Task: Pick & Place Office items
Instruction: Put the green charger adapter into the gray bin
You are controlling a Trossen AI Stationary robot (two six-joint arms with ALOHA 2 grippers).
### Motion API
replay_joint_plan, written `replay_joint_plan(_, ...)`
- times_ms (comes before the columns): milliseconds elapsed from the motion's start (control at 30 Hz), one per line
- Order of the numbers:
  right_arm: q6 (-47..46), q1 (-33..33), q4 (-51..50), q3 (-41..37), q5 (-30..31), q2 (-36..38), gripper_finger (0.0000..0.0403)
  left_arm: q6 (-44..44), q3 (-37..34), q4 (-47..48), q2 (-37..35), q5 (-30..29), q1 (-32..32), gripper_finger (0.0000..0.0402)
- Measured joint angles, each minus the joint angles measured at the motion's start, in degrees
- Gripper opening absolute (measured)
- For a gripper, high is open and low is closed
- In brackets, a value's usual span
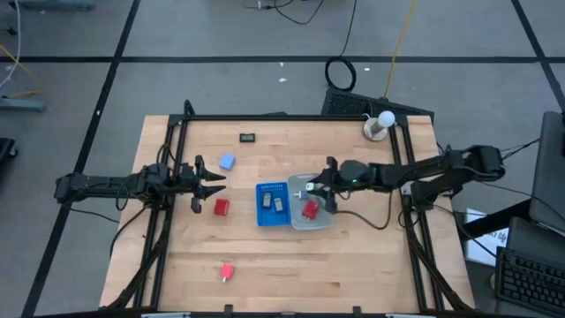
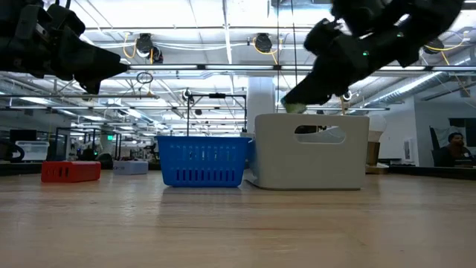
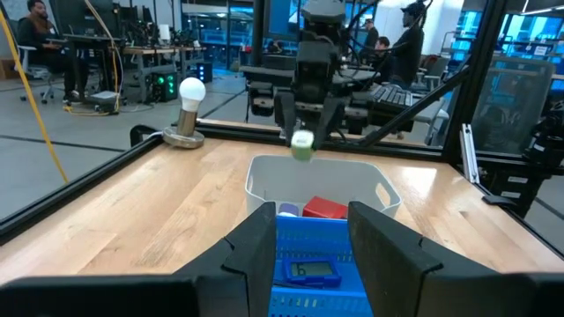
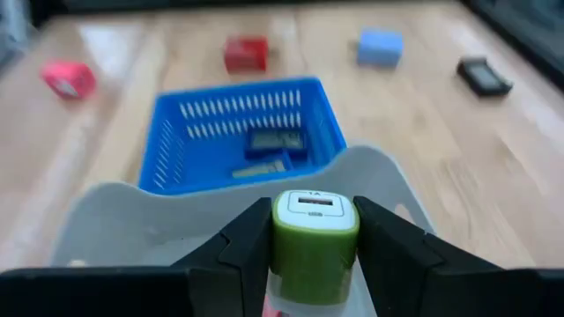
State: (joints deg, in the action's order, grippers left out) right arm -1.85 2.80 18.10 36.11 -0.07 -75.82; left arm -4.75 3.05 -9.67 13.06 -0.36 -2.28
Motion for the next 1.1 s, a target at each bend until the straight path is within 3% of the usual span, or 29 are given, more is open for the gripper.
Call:
replay_joint_plan(400,-1.8,-1.2,-13.8,10.2,4.9,-11.5,0.0135,0.0,0.0,0.0,0.0,0.0,0.0,0.0145)
replay_joint_plan(1100,-2.0,-0.9,-19.3,10.2,4.5,-12.2,0.0135,0.0,0.0,0.0,0.1,0.3,0.0,0.0145)
